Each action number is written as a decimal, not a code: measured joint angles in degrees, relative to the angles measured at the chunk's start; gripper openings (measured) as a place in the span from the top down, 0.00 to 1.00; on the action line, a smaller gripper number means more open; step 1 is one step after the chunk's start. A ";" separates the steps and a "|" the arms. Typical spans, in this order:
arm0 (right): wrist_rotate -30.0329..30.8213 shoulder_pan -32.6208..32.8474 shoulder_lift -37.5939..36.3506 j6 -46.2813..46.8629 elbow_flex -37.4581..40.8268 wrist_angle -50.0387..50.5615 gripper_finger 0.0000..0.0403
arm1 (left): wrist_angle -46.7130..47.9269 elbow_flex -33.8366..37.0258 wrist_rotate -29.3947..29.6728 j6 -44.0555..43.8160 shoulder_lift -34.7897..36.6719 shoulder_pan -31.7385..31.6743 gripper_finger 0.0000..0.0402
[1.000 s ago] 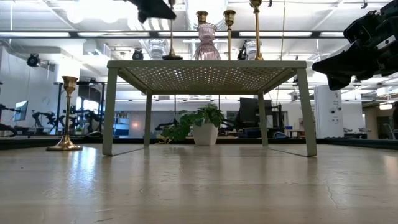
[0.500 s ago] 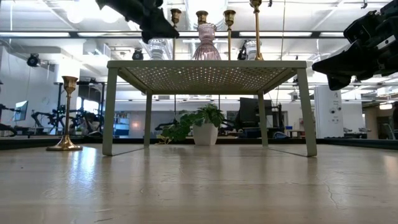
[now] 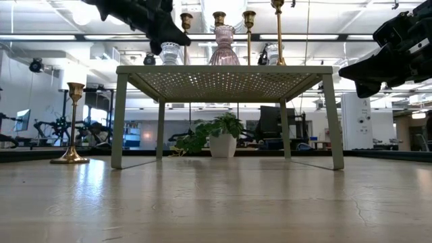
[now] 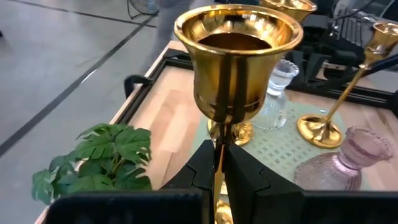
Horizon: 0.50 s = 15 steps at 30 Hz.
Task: Pick & Place candle stick holders
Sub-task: Put the gold candle holder on the shelf
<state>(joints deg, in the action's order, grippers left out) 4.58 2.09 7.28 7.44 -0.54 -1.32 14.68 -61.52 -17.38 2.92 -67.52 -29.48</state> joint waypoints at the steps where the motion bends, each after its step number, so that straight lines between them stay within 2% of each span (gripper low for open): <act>1: 0.00 0.00 -0.01 0.00 -0.01 0.00 0.98 | -0.02 0.00 -0.03 0.00 -0.05 0.03 0.95; 9: 0.00 0.00 -0.01 0.00 0.00 0.00 0.98 | -0.16 0.00 -0.29 1.14 -0.49 0.03 0.95; 15: 0.00 0.00 -0.01 0.00 0.00 0.00 0.98 | -0.84 0.00 -2.70 2.02 -1.36 0.47 0.95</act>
<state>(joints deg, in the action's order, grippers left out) 4.58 2.09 7.27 7.44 -0.54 -1.32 13.85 -61.52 -20.08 4.94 -68.88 -29.02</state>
